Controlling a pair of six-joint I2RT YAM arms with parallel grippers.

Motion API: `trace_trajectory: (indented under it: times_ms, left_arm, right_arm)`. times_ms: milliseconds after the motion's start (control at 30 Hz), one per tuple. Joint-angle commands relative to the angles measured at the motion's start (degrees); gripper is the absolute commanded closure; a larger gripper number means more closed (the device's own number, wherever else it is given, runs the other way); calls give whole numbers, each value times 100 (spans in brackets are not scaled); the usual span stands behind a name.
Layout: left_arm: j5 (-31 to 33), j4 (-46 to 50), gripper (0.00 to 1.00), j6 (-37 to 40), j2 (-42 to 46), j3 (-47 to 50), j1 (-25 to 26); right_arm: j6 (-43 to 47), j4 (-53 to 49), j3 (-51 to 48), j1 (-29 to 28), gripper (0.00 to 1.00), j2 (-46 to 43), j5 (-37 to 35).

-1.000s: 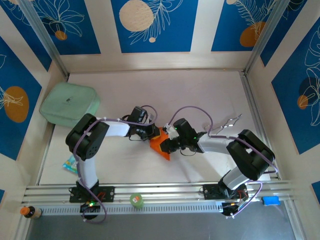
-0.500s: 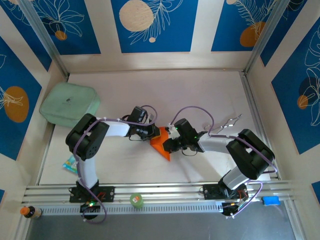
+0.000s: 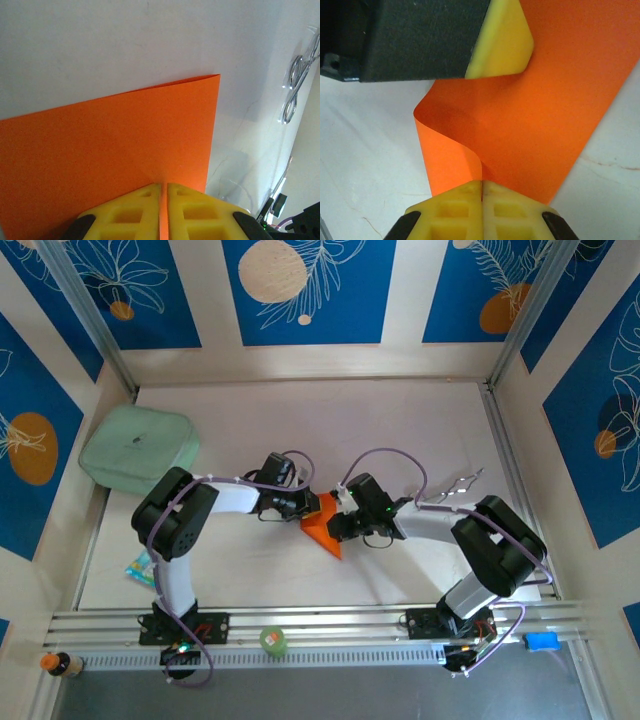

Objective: Fold a paper plane with a square sheet of paper (pick it up from the middle)
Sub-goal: Third fold the triangle at the center of the table.

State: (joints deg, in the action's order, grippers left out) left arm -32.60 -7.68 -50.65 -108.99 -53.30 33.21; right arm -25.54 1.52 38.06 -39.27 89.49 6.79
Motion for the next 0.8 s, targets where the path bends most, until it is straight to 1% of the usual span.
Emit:
trace_trajectory:
  times_ms: [0,767]
  left_arm:
    - [10,34,89,-13,-167,74,-42]
    - [16,-32,89,-50,-131,127,-39]
  right_arm:
    - [58,-210,125,29,95,94,-19]
    - [23,-231,135,15,95,251,-107]
